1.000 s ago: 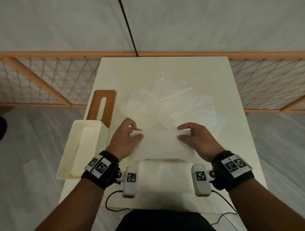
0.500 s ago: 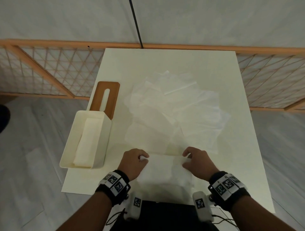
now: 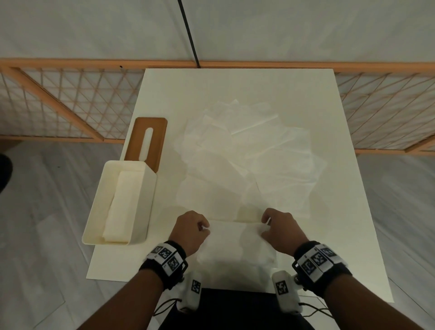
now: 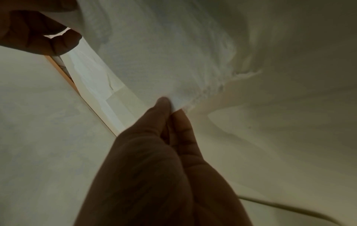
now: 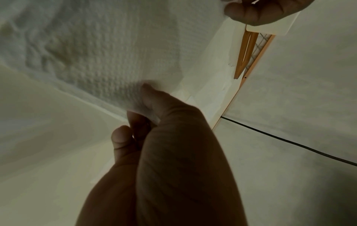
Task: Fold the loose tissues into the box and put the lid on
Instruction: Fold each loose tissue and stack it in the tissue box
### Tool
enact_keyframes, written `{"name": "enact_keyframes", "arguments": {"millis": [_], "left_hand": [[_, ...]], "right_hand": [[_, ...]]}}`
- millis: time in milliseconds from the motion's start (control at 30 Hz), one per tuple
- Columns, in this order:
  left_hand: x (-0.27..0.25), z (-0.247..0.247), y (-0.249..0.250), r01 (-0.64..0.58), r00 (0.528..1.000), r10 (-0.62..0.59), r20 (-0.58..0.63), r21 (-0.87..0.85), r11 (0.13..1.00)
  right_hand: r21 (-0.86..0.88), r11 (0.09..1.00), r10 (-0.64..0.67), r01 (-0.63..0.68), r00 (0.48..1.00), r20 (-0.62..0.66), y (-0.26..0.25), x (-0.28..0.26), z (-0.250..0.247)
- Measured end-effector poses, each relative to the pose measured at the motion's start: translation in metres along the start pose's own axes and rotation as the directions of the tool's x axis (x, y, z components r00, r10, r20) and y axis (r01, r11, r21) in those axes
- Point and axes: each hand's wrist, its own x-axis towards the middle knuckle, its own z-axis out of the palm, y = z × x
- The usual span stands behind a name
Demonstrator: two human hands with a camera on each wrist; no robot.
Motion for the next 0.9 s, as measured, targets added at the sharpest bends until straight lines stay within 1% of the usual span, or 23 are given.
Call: {"name": "enact_keyframes", "arguments": {"millis": [100, 133, 167, 200, 233, 267, 300, 367, 500, 533, 633, 700, 767, 800, 867, 900], "left_hand": [[0.001, -0.005, 0.003, 0.005, 0.999, -0.006, 0.038, 0.017, 1.000], [0.004, -0.009, 0.004, 0.015, 1.000, -0.016, 0.005, 0.019, 1.000], [0.011, -0.014, 0.004, 0.033, 0.997, -0.032, -0.070, 0.021, 0.999], [0.021, -0.020, 0.004, 0.064, 0.985, -0.061, -0.163, 0.013, 0.998], [0.033, -0.028, 0.003, 0.108, 0.964, -0.109, -0.243, -0.018, 0.994], [0.046, -0.035, 0.003, 0.163, 0.942, -0.172, -0.287, -0.056, 0.985], [0.059, -0.041, 0.004, 0.226, 0.925, -0.242, -0.291, -0.089, 0.970], [0.084, -0.049, 0.007, 0.337, 0.901, -0.358, -0.246, -0.127, 0.933], [0.112, -0.052, 0.013, 0.455, 0.844, -0.502, -0.189, -0.242, 0.857], [0.114, -0.053, 0.015, 0.470, 0.839, -0.516, -0.172, -0.249, 0.847], [0.110, -0.058, 0.022, 0.438, 0.854, -0.484, -0.189, -0.241, 0.866], [0.101, -0.068, 0.029, 0.397, 0.853, -0.472, -0.224, -0.309, 0.864], [0.088, -0.079, 0.035, 0.354, 0.847, -0.487, -0.213, -0.457, 0.816], [0.080, -0.085, 0.039, 0.317, 0.859, -0.479, -0.181, -0.546, 0.775], [0.061, -0.099, 0.050, 0.243, 0.905, -0.414, -0.102, -0.673, 0.698], [0.052, -0.107, 0.056, 0.212, 0.929, -0.364, -0.064, -0.715, 0.666]], "right_hand": [[-0.019, 1.000, -0.007, 0.007, 1.000, -0.007, -0.001, 0.001, -0.001], [-0.026, 0.999, -0.023, 0.023, 1.000, -0.015, -0.002, 0.001, -0.003], [-0.028, 0.999, -0.041, 0.040, 0.999, -0.027, -0.004, 0.002, -0.005], [-0.018, 0.998, -0.056, 0.055, 0.998, -0.043, -0.007, 0.003, -0.009], [0.005, 0.998, -0.068, 0.069, 0.996, -0.063, -0.011, 0.005, -0.014], [0.029, 0.996, -0.080, 0.083, 0.993, -0.084, -0.014, 0.007, -0.019], [0.044, 0.994, -0.092, 0.097, 0.991, -0.100, -0.019, 0.010, -0.024], [0.069, 0.992, -0.095, 0.103, 0.990, -0.103, -0.027, 0.014, -0.032], [0.240, 0.968, -0.055, 0.072, 0.995, -0.080, -0.039, 0.020, -0.036], [0.282, 0.958, -0.040, 0.060, 0.996, -0.079, -0.040, 0.021, -0.036], [0.372, 0.928, 0.009, 0.023, 0.996, -0.086, -0.038, 0.024, -0.033], [0.396, 0.918, 0.021, 0.020, 0.995, -0.097, -0.037, 0.026, -0.031], [0.430, 0.902, 0.015, 0.036, 0.993, -0.114, -0.039, 0.027, -0.029], [0.461, 0.886, 0.008, 0.044, 0.994, -0.111, -0.043, 0.028, -0.030], [0.575, 0.817, -0.008, 0.040, 0.998, -0.058, -0.052, 0.029, -0.032], [0.657, 0.754, -0.022, 0.023, 1.000, -0.010, -0.057, 0.030, -0.033]]}}
